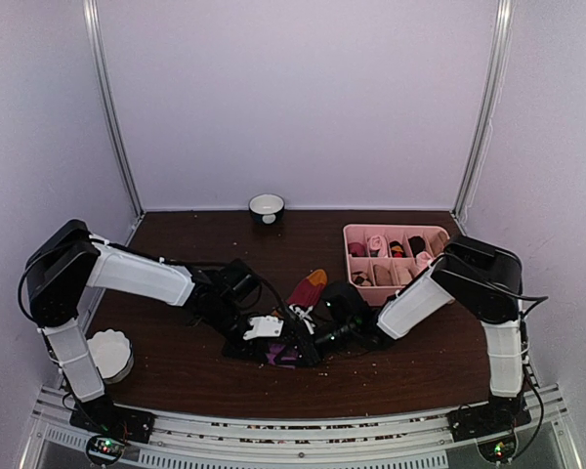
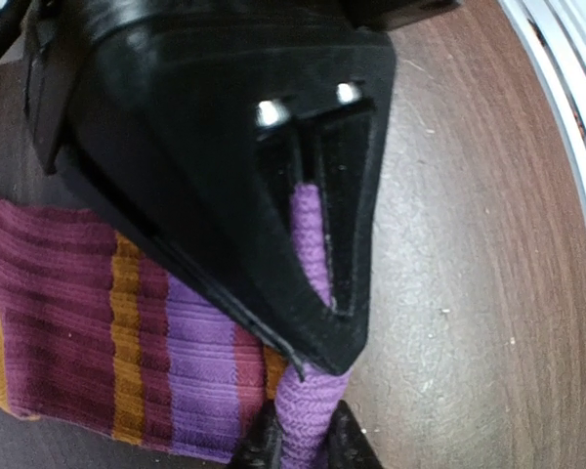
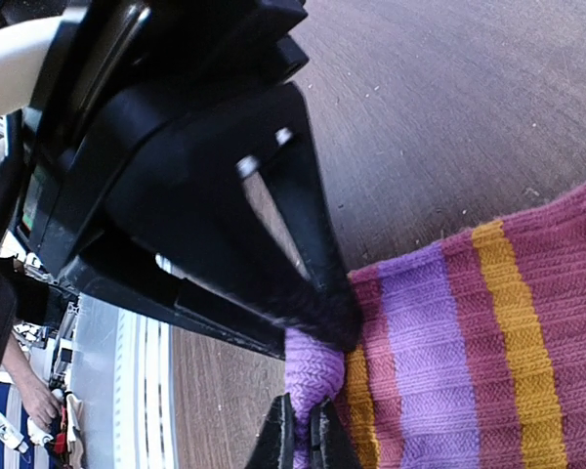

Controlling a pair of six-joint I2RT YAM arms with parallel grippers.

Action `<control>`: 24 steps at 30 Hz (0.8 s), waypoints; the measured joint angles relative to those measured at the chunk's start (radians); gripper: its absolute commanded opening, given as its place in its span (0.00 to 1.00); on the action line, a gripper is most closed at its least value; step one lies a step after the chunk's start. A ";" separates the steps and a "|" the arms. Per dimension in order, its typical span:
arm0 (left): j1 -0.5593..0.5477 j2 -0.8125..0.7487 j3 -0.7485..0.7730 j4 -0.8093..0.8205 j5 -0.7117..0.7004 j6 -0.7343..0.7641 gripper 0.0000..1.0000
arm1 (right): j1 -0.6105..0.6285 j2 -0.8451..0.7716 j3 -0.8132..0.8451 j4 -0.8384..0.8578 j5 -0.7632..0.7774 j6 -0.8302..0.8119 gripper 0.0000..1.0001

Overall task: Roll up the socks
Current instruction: Roll the sock at the center of the board.

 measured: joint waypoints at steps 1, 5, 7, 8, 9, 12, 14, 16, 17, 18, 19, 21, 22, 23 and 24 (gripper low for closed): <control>0.000 0.000 0.002 -0.006 0.003 0.001 0.10 | 0.000 -0.001 -0.002 0.000 0.001 -0.003 0.02; 0.000 0.005 0.032 -0.056 0.039 0.000 0.00 | 0.002 -0.009 -0.017 0.005 0.020 -0.019 0.23; 0.000 0.016 0.051 -0.080 0.064 -0.004 0.00 | 0.002 -0.022 -0.037 0.023 0.042 -0.026 0.28; 0.000 0.028 0.066 -0.095 0.080 -0.007 0.00 | 0.001 -0.031 -0.061 0.047 0.051 -0.024 0.31; 0.001 0.042 0.080 -0.106 0.094 -0.009 0.00 | 0.000 -0.042 -0.084 0.073 0.060 -0.023 0.34; 0.013 0.130 0.161 -0.175 0.156 -0.021 0.00 | 0.001 -0.110 -0.201 0.169 0.132 -0.027 0.38; 0.033 0.187 0.217 -0.224 0.212 -0.030 0.00 | 0.003 -0.163 -0.303 0.241 0.201 -0.039 0.39; 0.051 0.224 0.256 -0.268 0.256 -0.039 0.00 | 0.012 -0.208 -0.390 0.294 0.262 -0.063 0.39; 0.060 0.245 0.278 -0.297 0.277 -0.041 0.00 | 0.018 -0.222 -0.421 0.316 0.291 -0.075 0.39; 0.064 0.261 0.297 -0.321 0.293 -0.043 0.00 | 0.024 -0.236 -0.443 0.328 0.317 -0.089 0.39; 0.067 0.277 0.314 -0.343 0.307 -0.047 0.00 | 0.030 -0.249 -0.462 0.336 0.346 -0.105 0.39; 0.072 0.304 0.349 -0.389 0.326 -0.048 0.00 | 0.048 -0.275 -0.498 0.348 0.403 -0.139 0.39; 0.074 0.316 0.365 -0.410 0.333 -0.048 0.00 | 0.062 -0.293 -0.522 0.352 0.437 -0.161 0.43; 0.074 0.327 0.380 -0.429 0.340 -0.050 0.00 | 0.078 -0.312 -0.543 0.351 0.467 -0.183 0.49; 0.074 0.340 0.398 -0.452 0.346 -0.050 0.00 | 0.096 -0.330 -0.559 0.346 0.492 -0.207 0.54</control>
